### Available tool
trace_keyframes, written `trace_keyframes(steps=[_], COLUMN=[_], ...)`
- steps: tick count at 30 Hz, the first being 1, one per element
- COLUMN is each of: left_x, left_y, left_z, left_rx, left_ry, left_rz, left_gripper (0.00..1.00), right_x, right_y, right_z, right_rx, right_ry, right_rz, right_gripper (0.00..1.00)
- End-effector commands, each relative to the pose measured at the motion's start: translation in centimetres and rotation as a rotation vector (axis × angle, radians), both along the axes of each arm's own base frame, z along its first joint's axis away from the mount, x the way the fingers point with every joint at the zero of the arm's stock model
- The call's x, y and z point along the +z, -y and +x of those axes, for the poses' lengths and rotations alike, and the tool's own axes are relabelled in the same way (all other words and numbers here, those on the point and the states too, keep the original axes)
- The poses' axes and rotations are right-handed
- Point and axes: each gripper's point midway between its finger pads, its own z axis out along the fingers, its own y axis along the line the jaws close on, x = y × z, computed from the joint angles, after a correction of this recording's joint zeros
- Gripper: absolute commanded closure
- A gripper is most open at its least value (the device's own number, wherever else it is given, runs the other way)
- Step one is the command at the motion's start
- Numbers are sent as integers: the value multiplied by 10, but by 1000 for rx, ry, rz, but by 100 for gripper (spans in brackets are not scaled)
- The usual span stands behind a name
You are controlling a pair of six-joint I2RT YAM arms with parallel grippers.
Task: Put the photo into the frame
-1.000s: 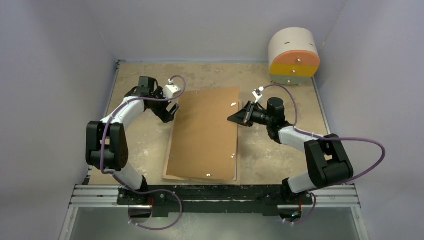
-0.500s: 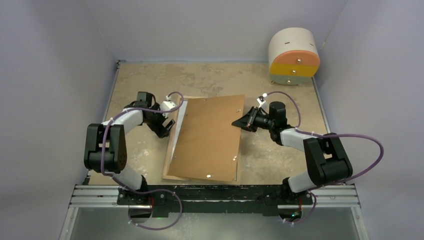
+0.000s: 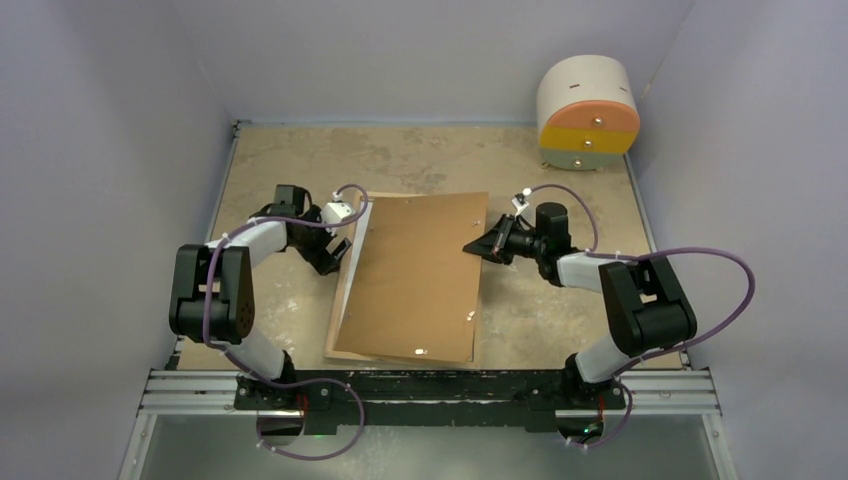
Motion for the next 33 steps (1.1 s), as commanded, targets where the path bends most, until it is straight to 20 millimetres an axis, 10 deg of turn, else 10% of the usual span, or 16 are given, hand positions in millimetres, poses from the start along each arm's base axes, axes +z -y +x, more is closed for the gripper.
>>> trace_keyframes(steps=[1, 26, 33], left_x=[-10, -12, -9], left_y=[4, 18, 20], left_z=[0, 7, 6], left_rx=[-10, -39, -39], left_ry=[-19, -29, -28], left_rz=[-19, -52, -59], left_gripper=[10, 17, 17], right_x=[10, -17, -32], right_y=[-6, -38, -37], right_z=[12, 17, 13], right_rx=[51, 131, 115], right_ry=[130, 104, 56], right_rz=[-25, -130, -237], right_gripper=[100, 91, 60])
